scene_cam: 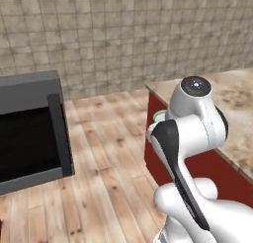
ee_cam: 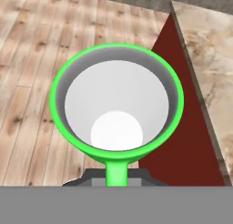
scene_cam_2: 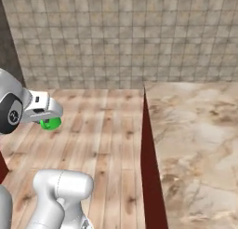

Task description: Pick the mug from the counter and place it inside the microwave. Then close the microwave.

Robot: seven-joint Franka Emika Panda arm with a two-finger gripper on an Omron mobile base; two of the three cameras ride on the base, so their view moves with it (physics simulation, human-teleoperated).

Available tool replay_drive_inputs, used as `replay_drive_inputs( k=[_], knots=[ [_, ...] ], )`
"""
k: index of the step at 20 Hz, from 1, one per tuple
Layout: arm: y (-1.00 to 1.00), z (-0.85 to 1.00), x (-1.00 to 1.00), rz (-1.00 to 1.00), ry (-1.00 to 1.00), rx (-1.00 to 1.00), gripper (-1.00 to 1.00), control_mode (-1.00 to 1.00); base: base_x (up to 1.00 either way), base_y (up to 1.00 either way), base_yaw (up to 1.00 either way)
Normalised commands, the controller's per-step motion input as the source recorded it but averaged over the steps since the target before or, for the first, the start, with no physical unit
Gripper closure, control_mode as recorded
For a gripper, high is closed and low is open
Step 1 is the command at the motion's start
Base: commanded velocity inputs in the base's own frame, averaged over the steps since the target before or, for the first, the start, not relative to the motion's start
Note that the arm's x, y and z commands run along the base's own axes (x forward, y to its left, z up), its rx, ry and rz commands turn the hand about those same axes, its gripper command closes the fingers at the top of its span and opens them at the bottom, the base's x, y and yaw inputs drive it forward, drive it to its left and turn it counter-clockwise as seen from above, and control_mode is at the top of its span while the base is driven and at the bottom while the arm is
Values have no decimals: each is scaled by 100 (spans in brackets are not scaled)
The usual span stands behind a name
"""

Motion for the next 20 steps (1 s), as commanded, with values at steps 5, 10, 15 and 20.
replay_drive_inputs(
  k=[5,10,15,20],
  knots=[
    [0,0,0,0,0,0,100,100,100,-19,3],
    [0,0,0,0,0,0,100,100,100,-33,10],
    [0,0,0,0,0,0,100,100,100,-34,12],
    [0,0,0,0,0,0,100,100,100,-32,13]
  ],
)
